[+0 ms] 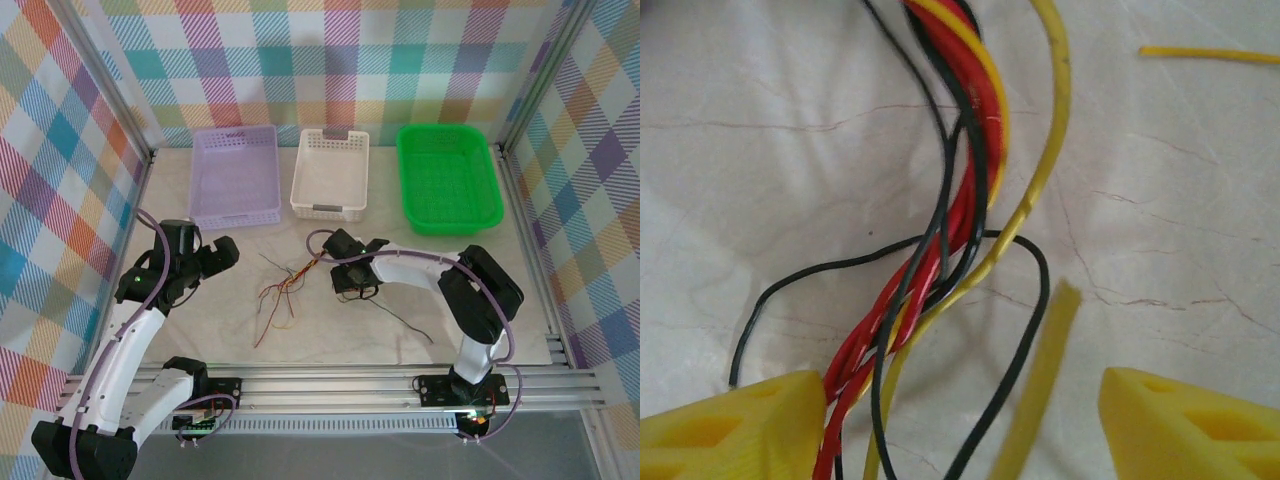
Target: Untangle the cables
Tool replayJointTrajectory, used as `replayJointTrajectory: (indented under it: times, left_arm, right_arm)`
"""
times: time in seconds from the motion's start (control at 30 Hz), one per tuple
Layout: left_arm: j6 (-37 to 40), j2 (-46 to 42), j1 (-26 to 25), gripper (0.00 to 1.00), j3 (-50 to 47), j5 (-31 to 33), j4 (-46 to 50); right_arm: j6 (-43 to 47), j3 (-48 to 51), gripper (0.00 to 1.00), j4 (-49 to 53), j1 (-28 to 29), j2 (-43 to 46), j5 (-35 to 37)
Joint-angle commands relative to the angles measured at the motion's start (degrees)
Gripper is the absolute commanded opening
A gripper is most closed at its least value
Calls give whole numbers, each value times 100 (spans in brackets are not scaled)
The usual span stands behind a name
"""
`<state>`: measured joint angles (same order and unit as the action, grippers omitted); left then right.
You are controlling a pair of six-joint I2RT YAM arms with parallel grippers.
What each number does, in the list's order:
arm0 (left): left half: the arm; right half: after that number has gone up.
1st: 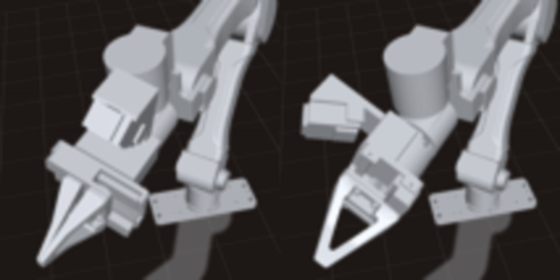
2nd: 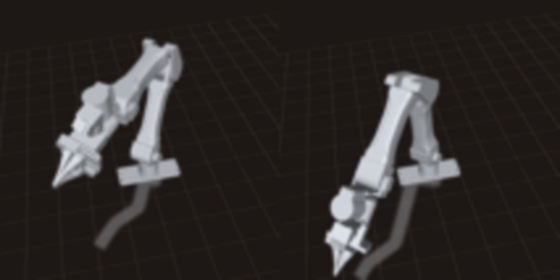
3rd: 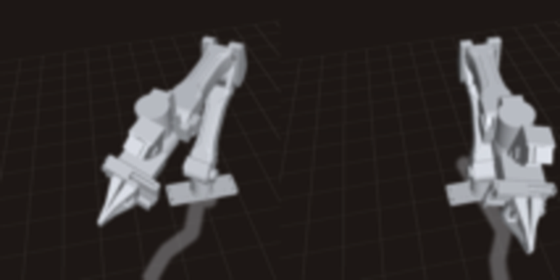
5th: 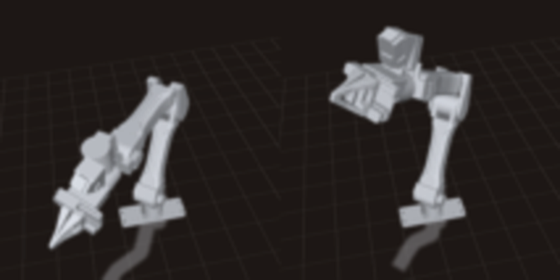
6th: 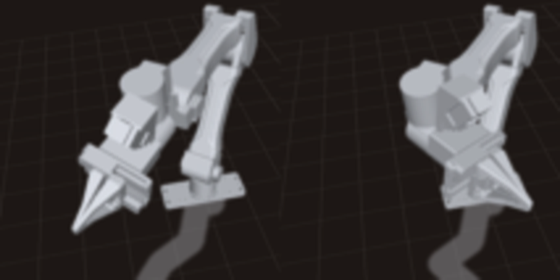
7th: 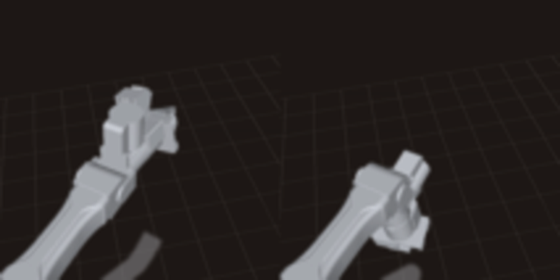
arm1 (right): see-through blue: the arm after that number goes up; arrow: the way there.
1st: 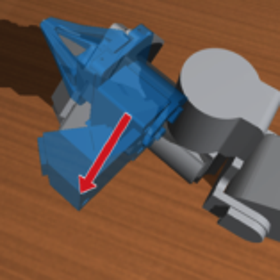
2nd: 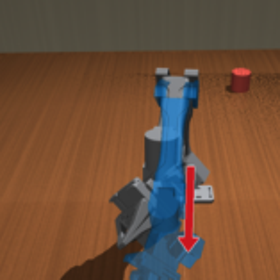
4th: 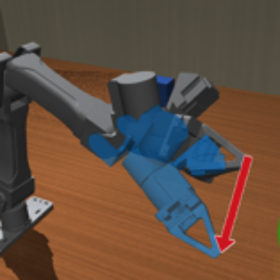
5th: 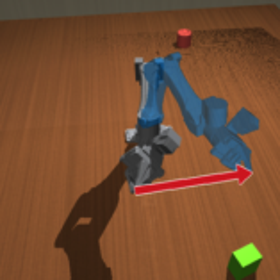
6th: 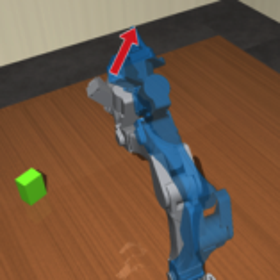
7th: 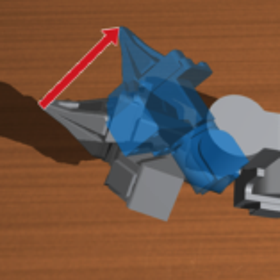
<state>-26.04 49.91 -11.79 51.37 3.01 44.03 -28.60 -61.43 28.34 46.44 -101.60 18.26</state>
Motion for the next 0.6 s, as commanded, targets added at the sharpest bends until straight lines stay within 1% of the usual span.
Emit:
replayJointTrajectory:
  times: [0.0,0.1,0.3,0.4,0.47,0.57]
  left_arm:
    - [107,39,-111,97,156,-54,141]
    - [116,54,-160,97,162,-53,150]
    - [165,128,-266,97,190,-63,188]
    - [178,161,-317,97,201,-73,202]
    - [186,184,-363,97,214,-79,211]
    - [204,210,-413,97,224,-74,241]
  right_arm:
    - [-73,-58,61,-21,-108,-104,-226]
    - [-33,-53,49,-65,-117,-112,-274]
    - [4,-80,33,-74,-178,-159,-415]
    - [75,-99,24,-55,-205,-74,-481]
    - [188,-154,19,-27,-214,33,-486]
    - [386,-317,7,122,-231,230,-526]
